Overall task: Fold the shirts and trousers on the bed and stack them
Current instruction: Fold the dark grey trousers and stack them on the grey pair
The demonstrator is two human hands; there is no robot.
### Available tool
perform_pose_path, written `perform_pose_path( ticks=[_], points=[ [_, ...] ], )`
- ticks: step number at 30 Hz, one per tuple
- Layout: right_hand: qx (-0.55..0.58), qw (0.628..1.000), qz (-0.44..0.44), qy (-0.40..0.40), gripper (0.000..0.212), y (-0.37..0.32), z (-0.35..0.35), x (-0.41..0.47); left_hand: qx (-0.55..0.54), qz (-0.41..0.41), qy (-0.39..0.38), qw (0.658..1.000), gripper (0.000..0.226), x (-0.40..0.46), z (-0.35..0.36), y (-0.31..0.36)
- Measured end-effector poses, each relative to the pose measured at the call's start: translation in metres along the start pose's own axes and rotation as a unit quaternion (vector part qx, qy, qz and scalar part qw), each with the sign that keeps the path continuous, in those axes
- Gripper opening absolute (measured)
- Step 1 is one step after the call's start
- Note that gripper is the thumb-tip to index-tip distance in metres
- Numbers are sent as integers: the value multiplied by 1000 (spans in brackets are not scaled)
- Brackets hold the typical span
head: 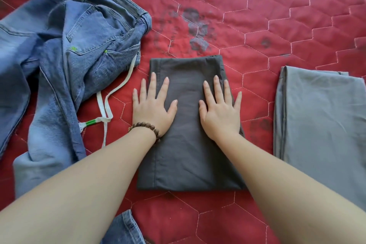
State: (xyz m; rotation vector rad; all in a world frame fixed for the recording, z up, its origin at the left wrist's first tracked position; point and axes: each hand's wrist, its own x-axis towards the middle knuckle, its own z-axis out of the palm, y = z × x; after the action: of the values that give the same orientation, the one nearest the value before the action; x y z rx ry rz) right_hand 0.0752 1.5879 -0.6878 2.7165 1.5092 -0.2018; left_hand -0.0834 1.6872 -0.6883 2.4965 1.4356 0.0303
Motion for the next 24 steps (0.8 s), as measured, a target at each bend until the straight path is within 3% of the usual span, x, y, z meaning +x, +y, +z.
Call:
perform_pose_path(
  ticks=[5, 10, 16, 19, 24],
  points=[
    [15, 1000, -13, 3, 60, 5, 5, -82, 10, 12, -12, 1000, 70, -83, 6, 9],
    [18, 999, 28, -4, 60, 20, 10, -160, 34, 15, -36, 999, 68, -159, 8, 15],
    [22, 999, 38, -31, 61, 23, -4, -173, 14, 6, -71, 997, 66, -168, -5, 18],
    [10, 993, 122, -6, 63, 30, -16, -175, -34, 1, -46, 998, 57, -173, -8, 20],
    [31, 980, 164, -104, 61, 51, -18, -195, -21, 46, -43, 998, 61, -187, -13, 34]
  ],
)
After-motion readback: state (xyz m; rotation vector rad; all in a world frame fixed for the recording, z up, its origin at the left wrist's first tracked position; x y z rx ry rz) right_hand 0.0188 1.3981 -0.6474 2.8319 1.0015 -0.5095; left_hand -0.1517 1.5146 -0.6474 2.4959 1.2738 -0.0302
